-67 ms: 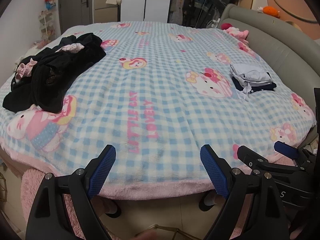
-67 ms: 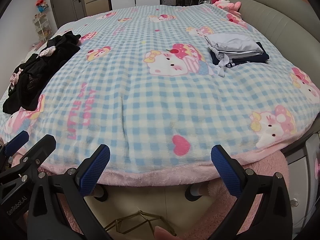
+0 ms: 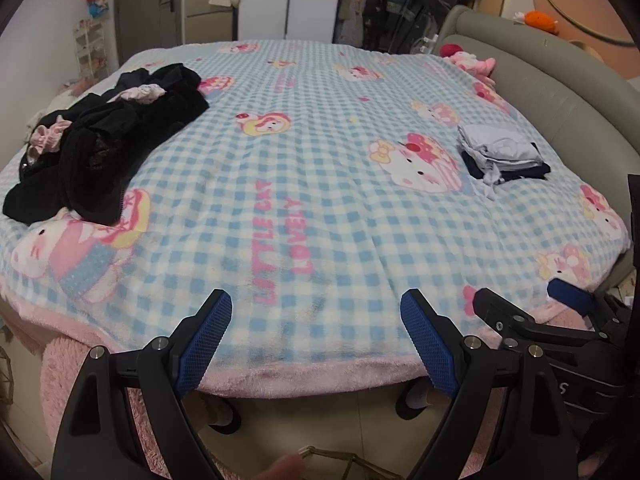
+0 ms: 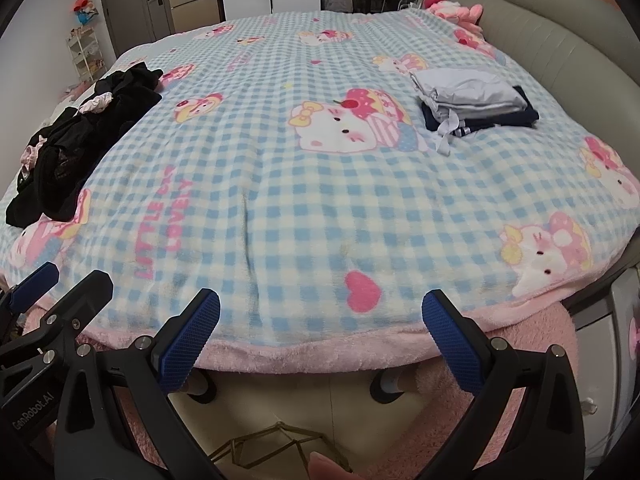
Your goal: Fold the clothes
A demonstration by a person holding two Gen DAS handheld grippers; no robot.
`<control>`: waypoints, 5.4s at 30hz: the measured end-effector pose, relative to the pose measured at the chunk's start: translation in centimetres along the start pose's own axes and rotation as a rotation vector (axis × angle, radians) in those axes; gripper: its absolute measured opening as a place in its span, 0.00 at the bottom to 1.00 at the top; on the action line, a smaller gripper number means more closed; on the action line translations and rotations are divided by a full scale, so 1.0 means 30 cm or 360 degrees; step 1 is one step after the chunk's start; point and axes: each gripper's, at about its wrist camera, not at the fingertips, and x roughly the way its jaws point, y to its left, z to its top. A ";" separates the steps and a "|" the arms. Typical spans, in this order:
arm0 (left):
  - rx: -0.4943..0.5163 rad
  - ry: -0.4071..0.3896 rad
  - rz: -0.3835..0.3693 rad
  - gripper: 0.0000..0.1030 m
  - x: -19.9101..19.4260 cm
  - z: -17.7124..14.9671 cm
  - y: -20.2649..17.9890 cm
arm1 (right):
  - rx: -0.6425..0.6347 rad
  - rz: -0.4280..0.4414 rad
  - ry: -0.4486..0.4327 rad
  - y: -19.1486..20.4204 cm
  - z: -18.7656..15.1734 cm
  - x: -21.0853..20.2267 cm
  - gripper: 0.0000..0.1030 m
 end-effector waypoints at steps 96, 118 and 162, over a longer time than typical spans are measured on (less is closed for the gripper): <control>-0.0617 -0.0251 -0.0194 0.06 0.176 0.547 1.319 | -0.0846 0.1007 0.0283 1.610 0.725 0.374 0.32; -0.0247 0.0060 -0.0810 0.05 0.231 0.332 0.427 | -0.0052 0.0926 0.0418 0.581 0.429 0.250 0.45; -0.0064 0.0307 -0.0317 0.10 0.483 -0.028 -0.221 | 0.0290 0.0480 0.0123 -0.191 0.064 0.341 0.17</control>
